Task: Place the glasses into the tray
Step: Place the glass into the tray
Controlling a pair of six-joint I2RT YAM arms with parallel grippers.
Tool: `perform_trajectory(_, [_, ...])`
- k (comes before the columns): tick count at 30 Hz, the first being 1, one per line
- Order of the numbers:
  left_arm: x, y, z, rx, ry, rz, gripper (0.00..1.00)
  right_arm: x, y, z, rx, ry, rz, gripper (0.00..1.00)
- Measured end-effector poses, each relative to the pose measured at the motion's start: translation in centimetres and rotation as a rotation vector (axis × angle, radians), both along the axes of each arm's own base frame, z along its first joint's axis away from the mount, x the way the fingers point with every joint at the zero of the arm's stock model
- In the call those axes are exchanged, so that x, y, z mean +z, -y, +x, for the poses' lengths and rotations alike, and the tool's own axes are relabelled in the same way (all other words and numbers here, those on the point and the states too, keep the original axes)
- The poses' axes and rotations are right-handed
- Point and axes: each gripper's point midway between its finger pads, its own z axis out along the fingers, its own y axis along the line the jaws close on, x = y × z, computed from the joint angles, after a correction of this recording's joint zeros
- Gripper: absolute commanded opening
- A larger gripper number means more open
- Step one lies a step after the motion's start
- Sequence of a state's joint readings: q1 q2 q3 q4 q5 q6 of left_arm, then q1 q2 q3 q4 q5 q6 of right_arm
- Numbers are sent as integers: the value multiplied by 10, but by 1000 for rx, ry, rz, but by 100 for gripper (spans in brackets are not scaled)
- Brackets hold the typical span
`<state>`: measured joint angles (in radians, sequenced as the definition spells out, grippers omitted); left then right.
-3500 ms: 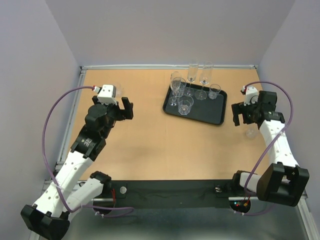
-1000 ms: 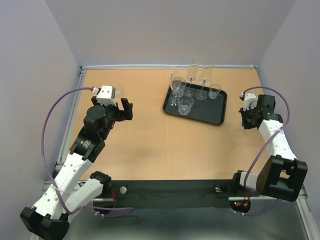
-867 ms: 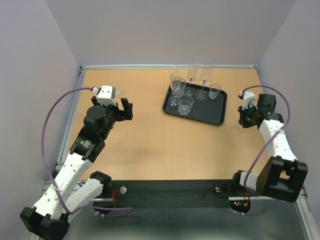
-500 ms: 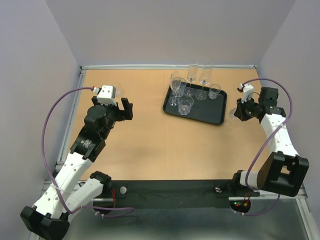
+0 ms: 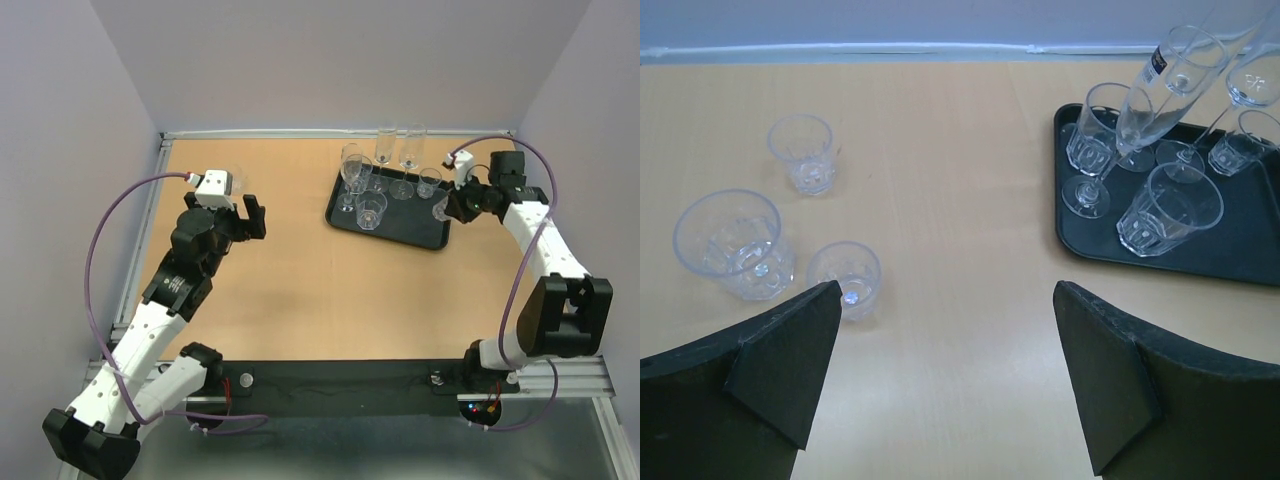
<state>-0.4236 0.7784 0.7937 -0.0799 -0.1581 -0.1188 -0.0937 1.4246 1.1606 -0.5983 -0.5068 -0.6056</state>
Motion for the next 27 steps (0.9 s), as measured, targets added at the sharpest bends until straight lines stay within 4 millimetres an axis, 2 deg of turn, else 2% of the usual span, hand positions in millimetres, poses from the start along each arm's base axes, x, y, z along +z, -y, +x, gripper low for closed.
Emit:
perform_trajectory(5, [-1, 0, 1, 1, -2, 2, 99, -7, -13, 17, 54, -6, -53, 1])
perform_trajectory(9, [-3, 0, 2, 2, -10, 8, 99, -17, -14, 25, 67, -20, -94, 2])
perform_trajectory(18, [-5, -1, 3, 7, -14, 15, 99, -45, -4, 49, 43, -56, -154, 3])
perform_trajectory(27, [-5, -3, 4, 17, -15, 16, 99, -63, 4, 77, 17, -68, -188, 6])
